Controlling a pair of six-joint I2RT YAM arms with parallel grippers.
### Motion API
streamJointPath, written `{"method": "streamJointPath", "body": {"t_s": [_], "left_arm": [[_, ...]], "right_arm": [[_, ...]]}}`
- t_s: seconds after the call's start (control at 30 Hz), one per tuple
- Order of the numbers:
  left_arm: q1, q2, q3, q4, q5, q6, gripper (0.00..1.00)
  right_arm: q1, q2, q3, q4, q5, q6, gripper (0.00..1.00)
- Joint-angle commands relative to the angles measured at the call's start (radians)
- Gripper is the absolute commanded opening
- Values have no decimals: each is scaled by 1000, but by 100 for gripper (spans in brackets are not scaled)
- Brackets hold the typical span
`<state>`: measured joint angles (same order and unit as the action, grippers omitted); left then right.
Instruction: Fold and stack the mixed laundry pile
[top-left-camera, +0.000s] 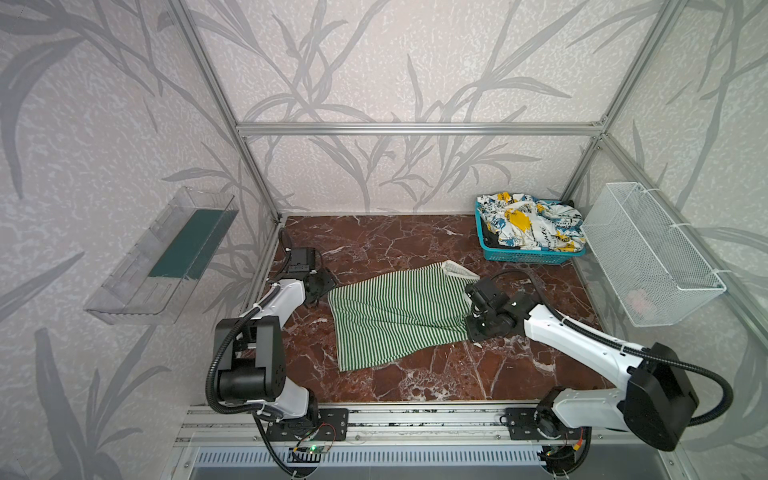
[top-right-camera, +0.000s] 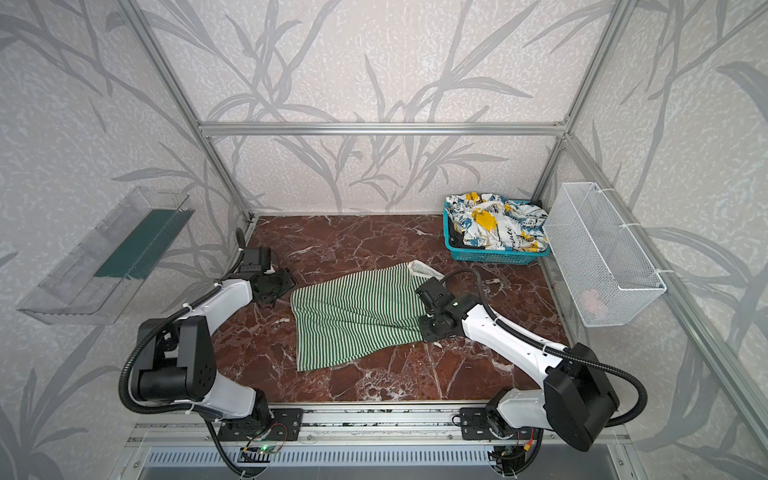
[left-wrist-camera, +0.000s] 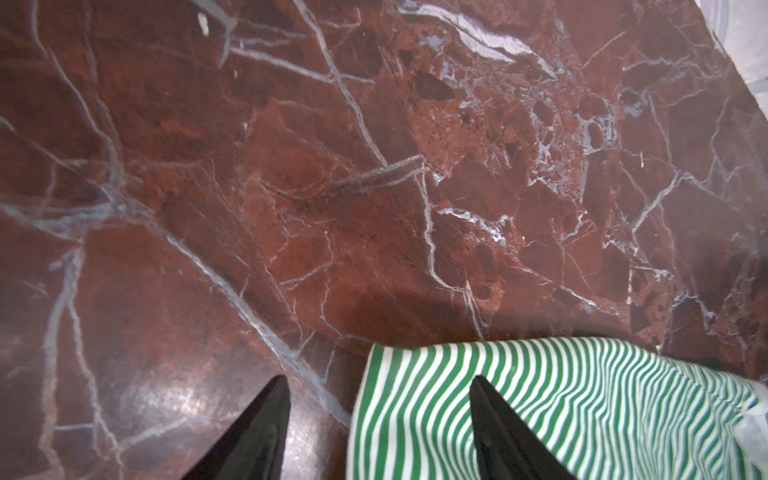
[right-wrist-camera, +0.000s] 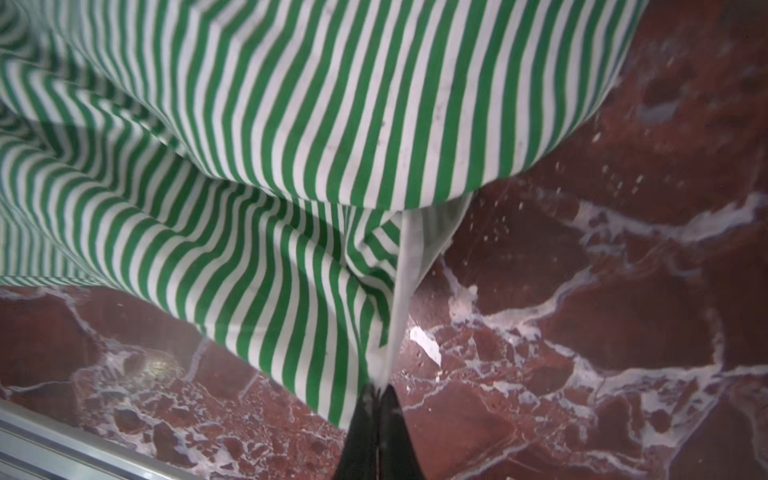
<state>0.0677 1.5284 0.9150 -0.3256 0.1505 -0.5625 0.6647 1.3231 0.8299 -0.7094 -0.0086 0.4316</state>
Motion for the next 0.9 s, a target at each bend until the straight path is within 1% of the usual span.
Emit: {"method": "streamJointPath", "body": {"t_s": [0.0,0.03,0.07,0.13,0.2,0.3,0.43,0.5,0.57,0.7,0.87], "left_arm": [[4,-57,-1,-64,13,27,75],[3,-80,0,-95,7,32,76],[-1,-105,1,-121,4,36,76],[-32,-179,-18,-174,-5,35,75],[-105,-261,-51,-226,-47,25,74],[-249,-388,-130,-286,-142,-28,73],[-349,-535,-275,-330,-166,-153,66],[-371,-588,-339,-321,-160,-189,62],[-377,-609,-387,-303,-146,-204,59],[-381,-553,-406,-267,-123,-199,58],[-379,-409,-386,-187,-115,-184,56]], "right_arm": [[0,-4,-48,38,-34,58,12],[-1,-4,-56,44,-21,61,19],[0,-4,-57,42,-8,61,24],[0,-5,-54,30,25,58,32],[-2,-12,-54,31,49,56,41],[-1,-5,-55,50,59,52,48],[-3,34,-42,62,46,47,50],[-3,50,-46,86,35,47,50],[-3,66,-53,118,18,50,49],[-4,108,-55,151,-2,59,43],[-3,141,-54,190,-20,77,35]]}}
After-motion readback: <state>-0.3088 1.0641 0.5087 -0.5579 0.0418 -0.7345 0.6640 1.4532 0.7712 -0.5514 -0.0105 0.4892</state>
